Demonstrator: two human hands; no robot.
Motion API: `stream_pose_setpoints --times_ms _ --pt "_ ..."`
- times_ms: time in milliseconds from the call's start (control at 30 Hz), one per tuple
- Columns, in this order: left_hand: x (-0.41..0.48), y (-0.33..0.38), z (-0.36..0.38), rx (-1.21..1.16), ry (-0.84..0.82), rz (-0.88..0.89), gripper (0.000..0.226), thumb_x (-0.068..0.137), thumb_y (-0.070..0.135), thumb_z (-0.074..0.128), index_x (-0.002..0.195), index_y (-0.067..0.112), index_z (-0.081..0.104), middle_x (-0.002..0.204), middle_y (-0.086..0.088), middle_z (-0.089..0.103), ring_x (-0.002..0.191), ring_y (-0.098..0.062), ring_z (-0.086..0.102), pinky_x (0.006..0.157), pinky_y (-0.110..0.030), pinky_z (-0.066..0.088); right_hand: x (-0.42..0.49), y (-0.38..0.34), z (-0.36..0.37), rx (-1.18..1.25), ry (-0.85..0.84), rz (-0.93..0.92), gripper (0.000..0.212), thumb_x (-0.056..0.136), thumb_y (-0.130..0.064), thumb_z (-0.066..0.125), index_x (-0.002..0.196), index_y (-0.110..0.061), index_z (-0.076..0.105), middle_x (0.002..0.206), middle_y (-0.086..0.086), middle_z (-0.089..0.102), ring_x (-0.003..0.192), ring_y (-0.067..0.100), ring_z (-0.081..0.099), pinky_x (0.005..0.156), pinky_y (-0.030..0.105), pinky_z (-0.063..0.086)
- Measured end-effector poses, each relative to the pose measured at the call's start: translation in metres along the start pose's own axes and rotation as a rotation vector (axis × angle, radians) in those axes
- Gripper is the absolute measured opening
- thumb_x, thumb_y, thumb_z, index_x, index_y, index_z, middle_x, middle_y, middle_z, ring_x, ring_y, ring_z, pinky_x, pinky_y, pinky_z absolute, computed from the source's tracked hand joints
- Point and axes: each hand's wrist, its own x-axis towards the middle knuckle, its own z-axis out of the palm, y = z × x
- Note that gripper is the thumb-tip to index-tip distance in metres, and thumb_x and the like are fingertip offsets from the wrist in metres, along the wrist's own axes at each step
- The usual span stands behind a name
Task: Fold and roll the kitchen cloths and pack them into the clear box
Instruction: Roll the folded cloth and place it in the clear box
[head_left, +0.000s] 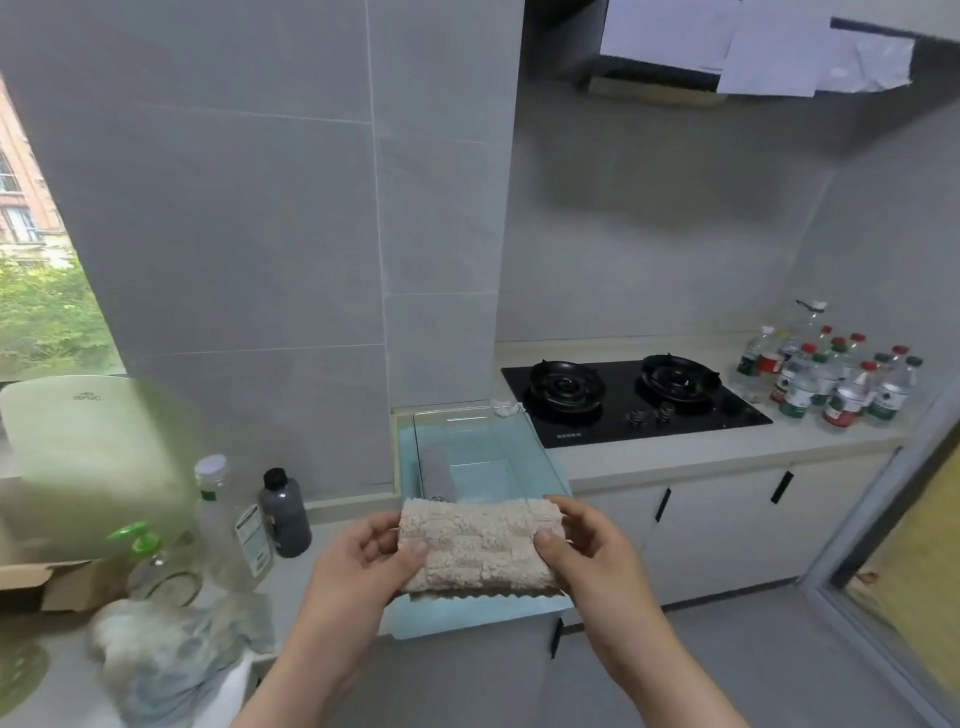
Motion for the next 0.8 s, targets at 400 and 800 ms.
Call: stream_pose_setpoints --times_ms 400,800 --pt "0.157 -0.021 0.024 0.042 0.098 -0.052 0.027 0.087 0.002 0.065 0.111 0.013 0.064 0.099 -0.008 0.075 0.092 -0.023 0.070 0.080 -0.034 0.053 0.169 0.028 0.001 -0.033 -0.073 0.061 0.029 0.084 -0.012 0.074 0.105 -0.032 0.069 0.107 0.004 0.065 0.097 0.015 0.064 0.084 0.031 0.052" --pt "0.277 -0.023 0.044 0.097 0.103 -0.114 0.025 0.090 0.000 0.059 0.087 0.014 0.079 0.090 -0.015 0.074 0.077 -0.021 0.067 0.072 -0.033 0.051 0.306 0.021 -0.002 -0.242 -0.687 0.221 0.056 0.072 -0.018 0.071 0.120 -0.044 0.060 0.127 -0.010 0.059 0.103 0.012 0.064 0.080 0.023 0.051"
